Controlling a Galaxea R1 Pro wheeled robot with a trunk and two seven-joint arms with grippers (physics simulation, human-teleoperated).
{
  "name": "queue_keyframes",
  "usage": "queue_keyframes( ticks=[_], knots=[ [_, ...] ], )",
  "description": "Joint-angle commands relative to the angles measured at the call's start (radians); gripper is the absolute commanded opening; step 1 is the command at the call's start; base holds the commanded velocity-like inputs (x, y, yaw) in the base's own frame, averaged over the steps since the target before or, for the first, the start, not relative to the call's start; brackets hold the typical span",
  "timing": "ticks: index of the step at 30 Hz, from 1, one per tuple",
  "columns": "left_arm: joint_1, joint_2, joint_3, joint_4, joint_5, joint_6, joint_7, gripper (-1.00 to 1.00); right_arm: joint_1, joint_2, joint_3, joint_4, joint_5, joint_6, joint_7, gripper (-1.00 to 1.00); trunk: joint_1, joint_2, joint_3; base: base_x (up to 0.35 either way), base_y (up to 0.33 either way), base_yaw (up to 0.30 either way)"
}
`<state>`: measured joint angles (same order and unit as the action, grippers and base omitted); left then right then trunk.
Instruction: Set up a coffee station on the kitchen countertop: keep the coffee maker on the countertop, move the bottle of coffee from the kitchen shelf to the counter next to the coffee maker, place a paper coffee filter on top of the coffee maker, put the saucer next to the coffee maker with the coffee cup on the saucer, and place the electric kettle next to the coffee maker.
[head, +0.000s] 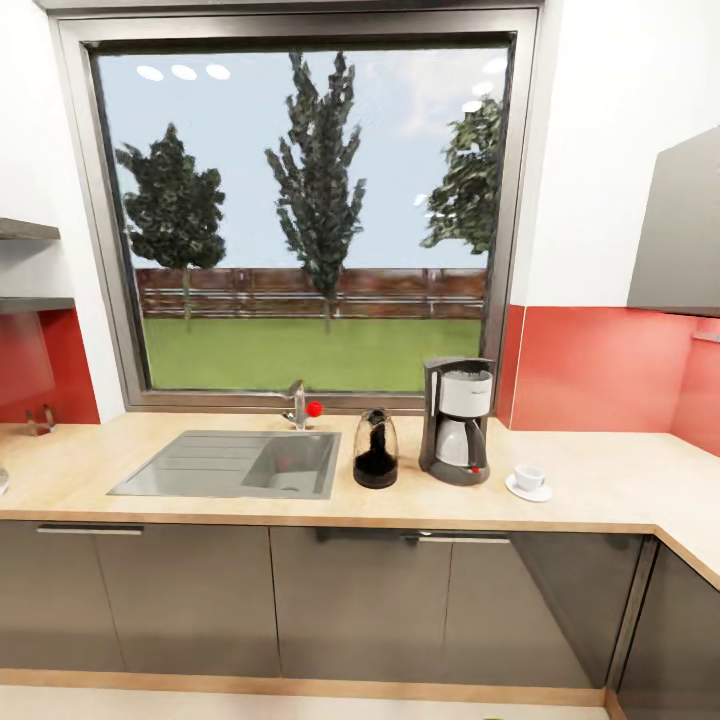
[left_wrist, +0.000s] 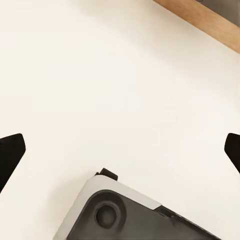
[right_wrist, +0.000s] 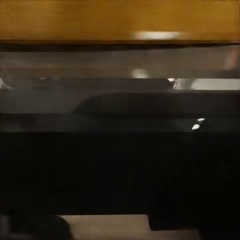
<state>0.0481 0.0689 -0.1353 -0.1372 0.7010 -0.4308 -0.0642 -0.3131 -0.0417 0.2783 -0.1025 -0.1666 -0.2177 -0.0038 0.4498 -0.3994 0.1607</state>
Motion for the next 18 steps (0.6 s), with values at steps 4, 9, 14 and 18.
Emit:
queue_keyframes(
  ticks=[4,9,14,18],
  knots=[
    [0.001,0.000,-0.007,-0.001,0.011,-0.002,-0.004,1.00,0.000,0.005,0.007,-0.147,-0.013,0.004,-0.029,-1.00,0.000,-0.001,0.000,0.000,0.000,0.000],
    [0.001,0.000,-0.008,-0.001,0.010,-0.002,-0.009,1.00,0.000,0.005,0.007,-0.398,-0.012,0.054,-0.048,-1.00,0.000,-0.001,0.000,0.000,0.000,0.000],
    [0.001,-0.002,-0.009,-0.001,0.009,0.000,-0.014,1.00,0.000,-0.002,0.002,-0.638,-0.010,0.101,-0.051,-1.00,0.000,-0.001,0.000,0.000,0.000,0.000],
    [0.001,-0.003,-0.009,-0.001,0.009,0.000,-0.015,1.00,0.000,-0.005,-0.015,-0.844,-0.013,0.217,-0.056,-1.00,0.000,-0.001,0.000,0.000,0.000,0.000]
  ],
)
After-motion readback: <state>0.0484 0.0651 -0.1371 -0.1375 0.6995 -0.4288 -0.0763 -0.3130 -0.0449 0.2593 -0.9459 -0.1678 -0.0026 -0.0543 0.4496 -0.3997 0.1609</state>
